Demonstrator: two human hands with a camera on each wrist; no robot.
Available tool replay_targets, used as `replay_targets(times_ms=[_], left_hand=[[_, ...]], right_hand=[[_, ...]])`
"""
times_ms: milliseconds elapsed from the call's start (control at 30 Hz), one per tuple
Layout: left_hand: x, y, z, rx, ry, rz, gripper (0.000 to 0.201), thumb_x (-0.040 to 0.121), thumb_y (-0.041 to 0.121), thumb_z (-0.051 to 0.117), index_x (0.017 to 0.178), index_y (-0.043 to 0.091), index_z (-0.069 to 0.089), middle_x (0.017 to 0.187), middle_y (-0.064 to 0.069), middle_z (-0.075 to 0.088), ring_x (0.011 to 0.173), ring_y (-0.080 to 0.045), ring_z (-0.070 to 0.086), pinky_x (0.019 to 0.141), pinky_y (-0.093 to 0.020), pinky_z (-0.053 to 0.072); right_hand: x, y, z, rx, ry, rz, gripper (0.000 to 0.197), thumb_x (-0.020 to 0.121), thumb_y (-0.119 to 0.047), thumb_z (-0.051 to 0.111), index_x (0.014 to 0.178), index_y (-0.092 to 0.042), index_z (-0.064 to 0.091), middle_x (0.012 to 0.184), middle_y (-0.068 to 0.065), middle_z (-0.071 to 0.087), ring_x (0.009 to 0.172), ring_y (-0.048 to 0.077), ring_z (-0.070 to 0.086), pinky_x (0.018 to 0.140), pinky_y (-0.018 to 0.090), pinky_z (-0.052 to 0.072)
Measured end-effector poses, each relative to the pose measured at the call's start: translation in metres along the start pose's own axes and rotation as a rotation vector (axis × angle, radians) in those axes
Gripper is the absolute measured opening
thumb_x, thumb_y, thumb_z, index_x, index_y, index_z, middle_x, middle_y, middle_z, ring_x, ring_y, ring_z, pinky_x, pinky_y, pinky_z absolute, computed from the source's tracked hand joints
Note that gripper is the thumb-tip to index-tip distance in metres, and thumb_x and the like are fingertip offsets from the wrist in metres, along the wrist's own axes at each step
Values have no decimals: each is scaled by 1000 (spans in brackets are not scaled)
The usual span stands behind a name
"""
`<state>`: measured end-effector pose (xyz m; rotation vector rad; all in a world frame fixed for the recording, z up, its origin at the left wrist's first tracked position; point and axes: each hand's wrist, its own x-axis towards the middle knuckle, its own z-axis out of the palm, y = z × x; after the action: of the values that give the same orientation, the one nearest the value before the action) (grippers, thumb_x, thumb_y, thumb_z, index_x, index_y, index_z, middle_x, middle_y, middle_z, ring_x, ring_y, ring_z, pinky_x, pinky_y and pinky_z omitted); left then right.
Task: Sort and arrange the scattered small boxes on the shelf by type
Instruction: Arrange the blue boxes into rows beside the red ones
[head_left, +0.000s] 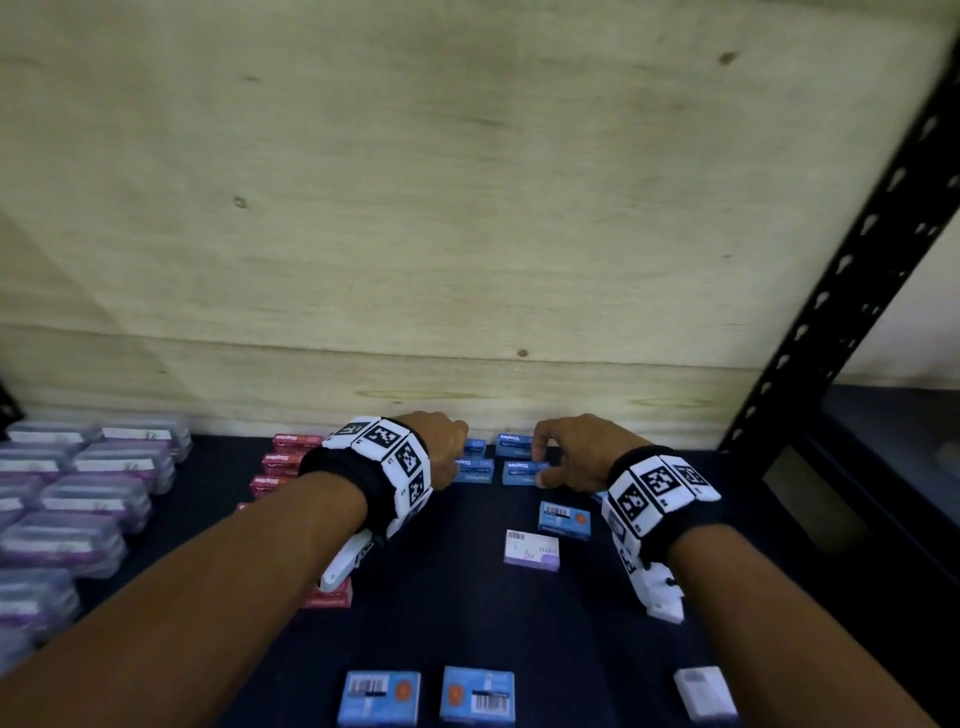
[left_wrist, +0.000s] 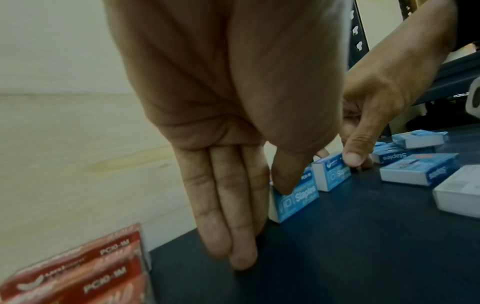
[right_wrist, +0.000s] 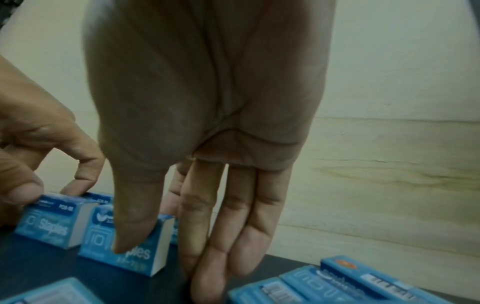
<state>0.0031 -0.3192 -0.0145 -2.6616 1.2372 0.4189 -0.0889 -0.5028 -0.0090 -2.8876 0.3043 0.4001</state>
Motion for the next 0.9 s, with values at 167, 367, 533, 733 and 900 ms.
replay_targets(times_ms=[167,367,533,733,900], left_hand=[[-7,4,-2,-72,-23,-42,47,97,33,51,133,7,36,117,-12,58,102,-30,60,81,-36,49],[-23,11,-8,-122,-11,-119,61,98,33,49,144,4,20,120,-15,57,104,-30,60,77,-34,45],[-33,25,-31,-88,87,-26,37,95,35,51,125,15,45,111,-5,59,99,-25,59,81,-35,50],[-19,71,-32,-117,63,181,21,92,36,55,109,26,63,105,2,62,95,-20,60,75,-30,47],[3,87,-19,-18,34,240,34,92,43,56,120,25,62,113,0,64,100,-22,61,76,-31,49]], right_hand=[[-3,10,2,99,-5,48,31,88,-37,71,108,-27,49,88,-6,57,89,19,61,78,31,46],[-22,27,-7,304,-77,41,31,92,-25,66,114,-32,46,104,-4,70,95,21,66,87,34,51],[-35,51,-20,265,68,97,16,90,-20,68,101,-29,59,101,-4,68,82,12,63,72,24,48],[-42,68,-18,46,-83,174,31,85,-37,75,112,-29,62,110,-7,61,101,16,62,88,30,49],[-47,77,-16,44,-137,145,47,74,-39,84,113,-31,59,112,-7,55,100,16,58,83,27,45]])
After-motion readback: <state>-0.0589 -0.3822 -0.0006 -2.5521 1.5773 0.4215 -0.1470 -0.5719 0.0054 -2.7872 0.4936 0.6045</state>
